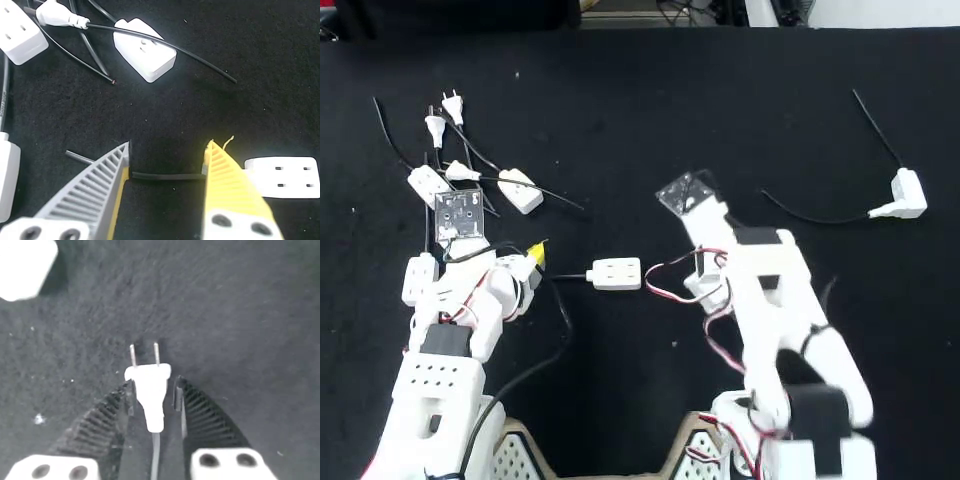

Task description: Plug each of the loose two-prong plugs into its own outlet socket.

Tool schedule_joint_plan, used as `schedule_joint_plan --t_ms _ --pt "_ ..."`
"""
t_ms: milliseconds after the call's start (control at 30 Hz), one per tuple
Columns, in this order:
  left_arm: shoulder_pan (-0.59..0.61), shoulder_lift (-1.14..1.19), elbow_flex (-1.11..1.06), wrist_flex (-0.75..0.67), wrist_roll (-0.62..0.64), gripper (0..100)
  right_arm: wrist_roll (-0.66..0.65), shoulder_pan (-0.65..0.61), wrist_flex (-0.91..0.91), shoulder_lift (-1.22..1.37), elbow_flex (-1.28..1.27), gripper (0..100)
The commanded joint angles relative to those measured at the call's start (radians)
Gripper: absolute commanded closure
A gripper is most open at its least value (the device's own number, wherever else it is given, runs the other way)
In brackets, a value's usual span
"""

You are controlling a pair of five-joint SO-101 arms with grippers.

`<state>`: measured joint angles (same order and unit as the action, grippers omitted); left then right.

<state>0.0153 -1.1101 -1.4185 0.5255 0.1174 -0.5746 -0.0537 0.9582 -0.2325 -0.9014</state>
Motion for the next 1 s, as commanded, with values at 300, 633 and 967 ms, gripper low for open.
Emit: schedule_joint_plan --t_ms 300,633,967 --pt "0.001 -0.015 0.015 -0.009 -0.006 76 -0.031 -0.002 -0.015 0.056 0.047 88.6" --pt "0.001 -0.015 0.015 -0.009 -0.006 76 -0.028 0.002 0.003 0.007 0.038 98.8" --pt "0.001 -0.015 0.015 -0.011 -0.006 76 -0.032 -0.006 0.032 -0.143 -0.042 98.0"
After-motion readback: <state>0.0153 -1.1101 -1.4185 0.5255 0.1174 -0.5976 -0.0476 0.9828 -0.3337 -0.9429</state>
